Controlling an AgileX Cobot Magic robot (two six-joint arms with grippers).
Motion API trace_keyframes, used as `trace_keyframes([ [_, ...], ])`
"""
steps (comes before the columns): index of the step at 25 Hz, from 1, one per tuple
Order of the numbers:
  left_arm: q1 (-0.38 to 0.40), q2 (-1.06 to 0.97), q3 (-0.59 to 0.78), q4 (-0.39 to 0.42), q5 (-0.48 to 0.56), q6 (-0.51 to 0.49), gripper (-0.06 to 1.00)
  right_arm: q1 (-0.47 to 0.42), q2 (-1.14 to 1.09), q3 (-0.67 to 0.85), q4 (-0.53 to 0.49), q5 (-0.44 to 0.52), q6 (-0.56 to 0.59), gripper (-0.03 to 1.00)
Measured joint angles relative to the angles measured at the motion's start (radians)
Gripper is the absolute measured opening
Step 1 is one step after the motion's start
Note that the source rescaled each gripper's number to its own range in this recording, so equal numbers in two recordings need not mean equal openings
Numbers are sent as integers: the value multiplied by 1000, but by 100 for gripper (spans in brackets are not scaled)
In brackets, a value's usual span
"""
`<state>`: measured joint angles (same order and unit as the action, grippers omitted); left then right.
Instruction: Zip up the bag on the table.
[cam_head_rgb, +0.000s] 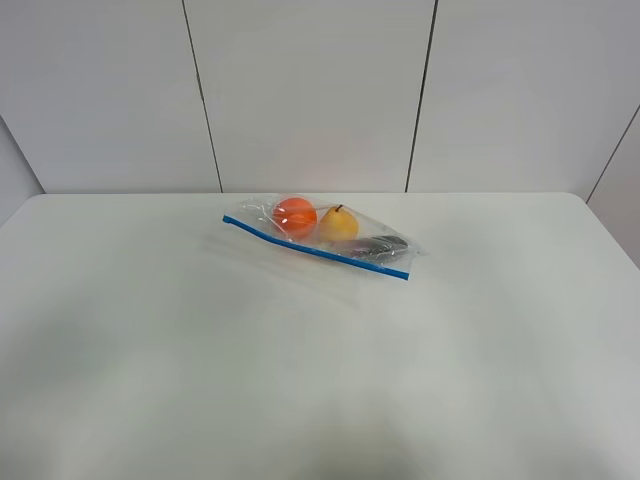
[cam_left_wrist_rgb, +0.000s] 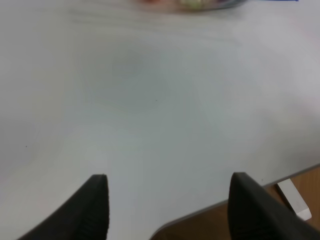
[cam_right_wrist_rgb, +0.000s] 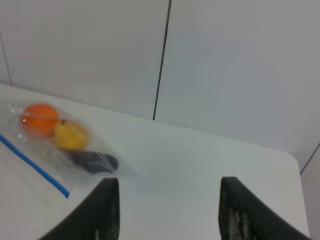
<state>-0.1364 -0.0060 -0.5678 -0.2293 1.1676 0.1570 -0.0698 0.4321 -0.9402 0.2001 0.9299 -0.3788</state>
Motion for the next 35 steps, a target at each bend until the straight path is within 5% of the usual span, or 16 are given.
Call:
trace_keyframes([
  [5,0,0,0,0,0,0,80,0,-39,0,45,61,-61,68],
  [13,0,0,0,0,0,0,80,0,-41,0,53,90,33,68],
  [23,0,0,0,0,0,0,80,0,-41,5,-42,107,331,68],
  [35,0,0,0,0,0,0,80,0,-302,321,-67,88,293,68],
])
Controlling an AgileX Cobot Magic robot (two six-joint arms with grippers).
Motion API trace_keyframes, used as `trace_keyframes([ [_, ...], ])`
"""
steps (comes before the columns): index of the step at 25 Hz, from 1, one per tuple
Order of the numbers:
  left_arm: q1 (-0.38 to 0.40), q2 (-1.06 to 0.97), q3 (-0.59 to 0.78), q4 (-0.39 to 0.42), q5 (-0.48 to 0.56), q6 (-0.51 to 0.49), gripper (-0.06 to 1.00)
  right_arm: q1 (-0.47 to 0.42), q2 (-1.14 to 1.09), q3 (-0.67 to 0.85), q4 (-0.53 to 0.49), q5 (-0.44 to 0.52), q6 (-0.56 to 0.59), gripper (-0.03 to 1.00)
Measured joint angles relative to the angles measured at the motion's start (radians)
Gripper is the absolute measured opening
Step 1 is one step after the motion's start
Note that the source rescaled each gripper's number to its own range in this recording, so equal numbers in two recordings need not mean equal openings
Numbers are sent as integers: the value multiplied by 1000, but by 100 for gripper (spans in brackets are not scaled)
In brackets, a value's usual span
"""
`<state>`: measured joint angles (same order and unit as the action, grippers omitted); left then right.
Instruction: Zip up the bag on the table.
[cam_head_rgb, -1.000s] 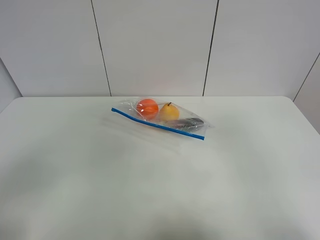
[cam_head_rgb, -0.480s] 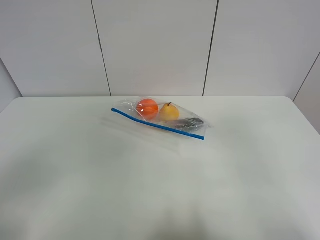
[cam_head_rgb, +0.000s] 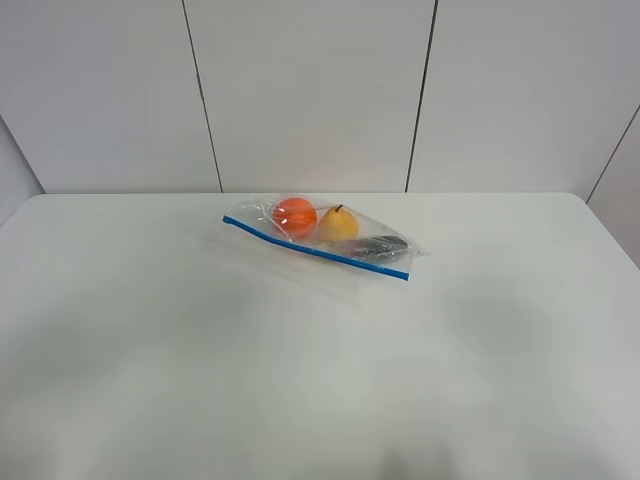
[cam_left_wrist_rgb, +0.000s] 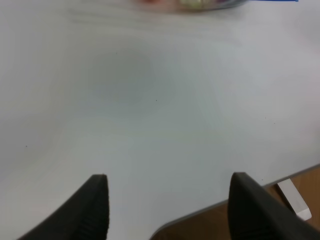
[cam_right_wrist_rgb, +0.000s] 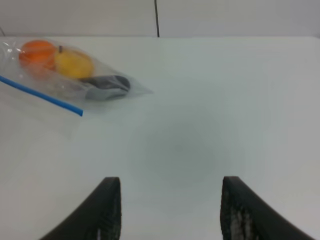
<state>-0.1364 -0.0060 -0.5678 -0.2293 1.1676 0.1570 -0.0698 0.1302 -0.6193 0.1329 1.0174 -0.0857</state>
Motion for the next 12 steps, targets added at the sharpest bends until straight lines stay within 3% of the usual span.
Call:
trace_keyframes([
  [12,0,0,0,0,0,0,80,0,-135,62,-41,8,-2,68],
])
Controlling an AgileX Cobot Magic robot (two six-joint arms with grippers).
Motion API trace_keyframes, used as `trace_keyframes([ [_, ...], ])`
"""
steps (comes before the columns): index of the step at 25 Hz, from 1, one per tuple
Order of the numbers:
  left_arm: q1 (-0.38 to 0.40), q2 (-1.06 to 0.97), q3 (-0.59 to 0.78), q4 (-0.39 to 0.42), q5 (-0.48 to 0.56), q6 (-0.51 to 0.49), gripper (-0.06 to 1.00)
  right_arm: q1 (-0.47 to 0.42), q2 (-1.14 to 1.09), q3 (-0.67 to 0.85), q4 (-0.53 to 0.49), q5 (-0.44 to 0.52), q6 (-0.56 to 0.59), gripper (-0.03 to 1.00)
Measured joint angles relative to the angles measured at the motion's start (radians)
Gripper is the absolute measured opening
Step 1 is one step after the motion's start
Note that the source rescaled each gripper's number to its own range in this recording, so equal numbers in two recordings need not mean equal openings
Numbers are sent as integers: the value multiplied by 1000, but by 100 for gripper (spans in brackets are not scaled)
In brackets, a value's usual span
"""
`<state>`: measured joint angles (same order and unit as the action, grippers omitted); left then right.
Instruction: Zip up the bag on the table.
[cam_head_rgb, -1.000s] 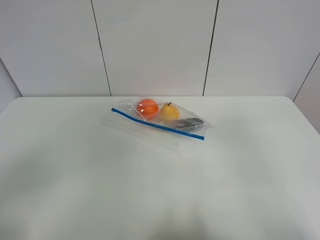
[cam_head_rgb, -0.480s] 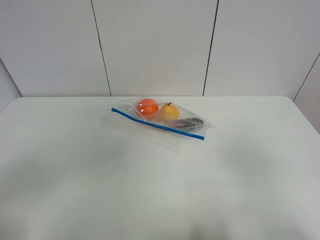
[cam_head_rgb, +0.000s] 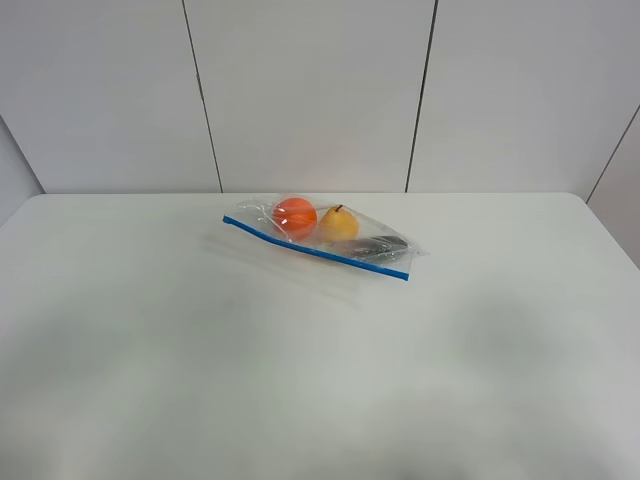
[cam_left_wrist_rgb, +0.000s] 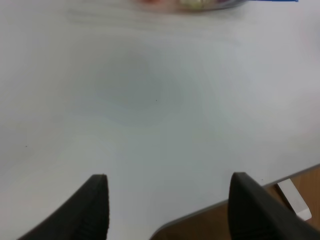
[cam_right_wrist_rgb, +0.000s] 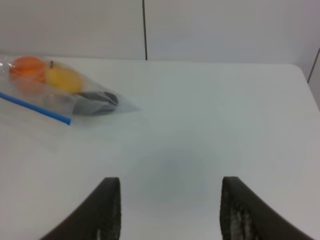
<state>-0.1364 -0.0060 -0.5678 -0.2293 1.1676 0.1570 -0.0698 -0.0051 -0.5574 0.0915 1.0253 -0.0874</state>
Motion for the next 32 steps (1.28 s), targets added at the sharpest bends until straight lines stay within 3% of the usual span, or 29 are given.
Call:
trace_keyframes([
  [10,0,0,0,0,0,0,80,0,0,69,0,-6,16,68],
  [32,0,0,0,0,0,0,80,0,0,71,-1,-6,31,68],
])
